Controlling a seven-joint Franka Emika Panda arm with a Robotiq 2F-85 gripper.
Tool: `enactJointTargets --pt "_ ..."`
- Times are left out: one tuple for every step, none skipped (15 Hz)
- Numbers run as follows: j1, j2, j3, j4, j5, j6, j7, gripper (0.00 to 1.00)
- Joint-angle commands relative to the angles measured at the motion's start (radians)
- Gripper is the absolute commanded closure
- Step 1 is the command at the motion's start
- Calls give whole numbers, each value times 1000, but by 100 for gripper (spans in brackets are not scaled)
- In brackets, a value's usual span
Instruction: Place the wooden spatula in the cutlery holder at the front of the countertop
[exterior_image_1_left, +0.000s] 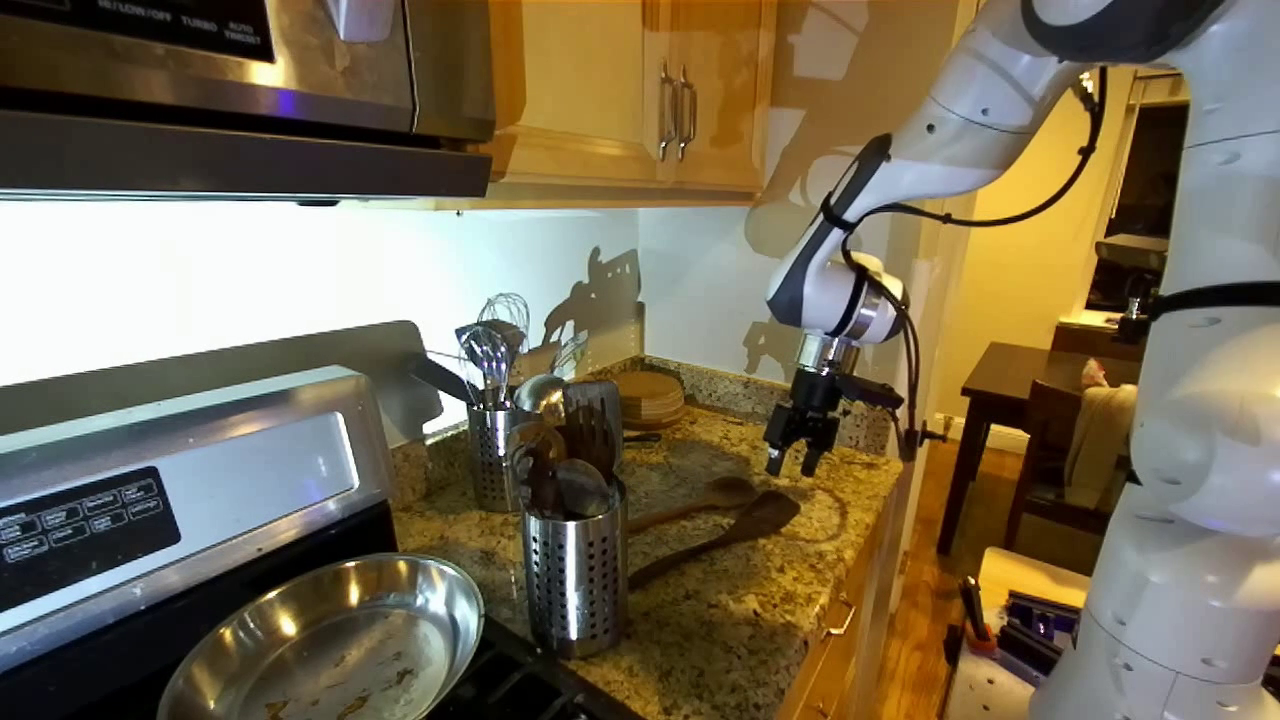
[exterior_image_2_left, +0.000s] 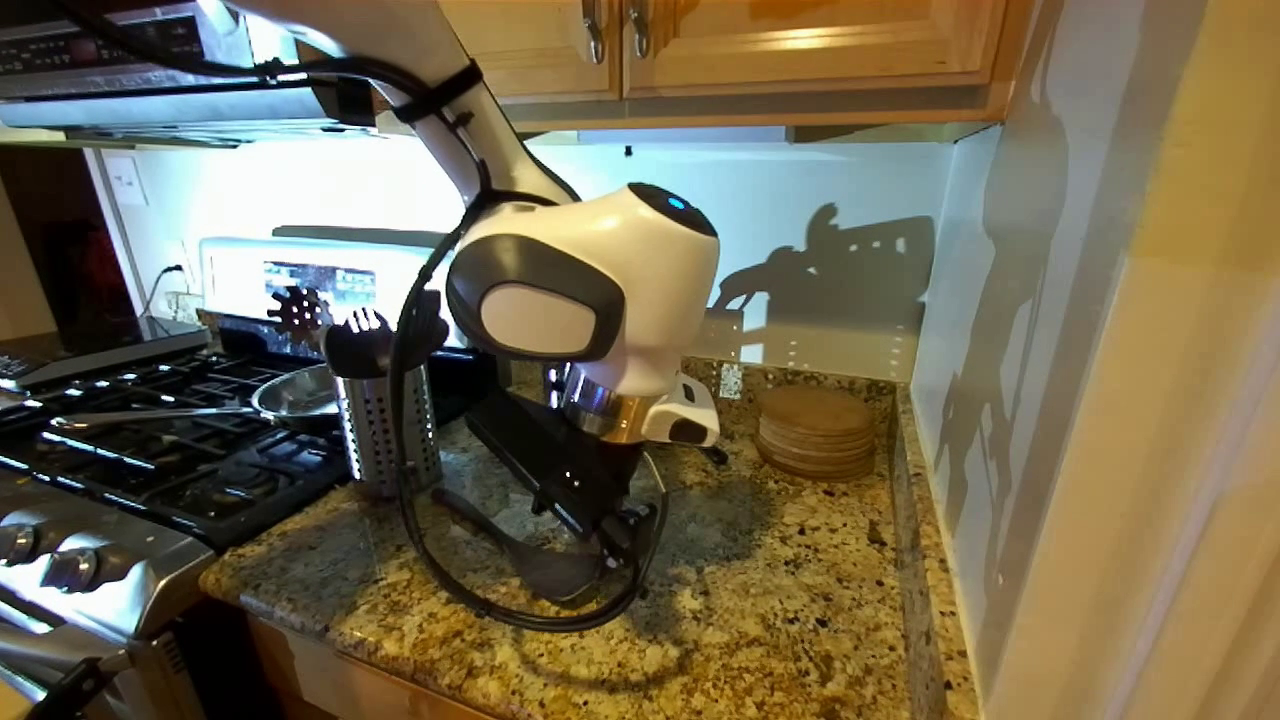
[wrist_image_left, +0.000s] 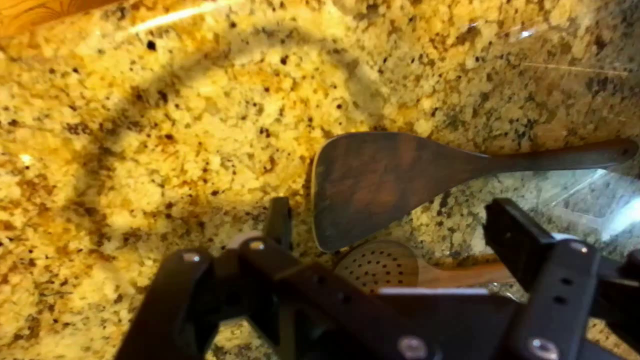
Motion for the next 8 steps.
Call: enactJointTargets --pt "-64 86 35 55 70 -4 -67 0" --pt "-77 101 42 61 81 -2 -79 0" --pt "-89 114 51 65 95 3 -97 0" --pt "-100 127 61 68 110 4 -114 0" --pt "-110 139 69 74 123 0 -125 0" --pt "-117 152 78 78 137 -7 -135 0" --pt "-123 159 85 80 146 -9 -144 0" --pt "-127 164 92 80 154 -10 -152 0"
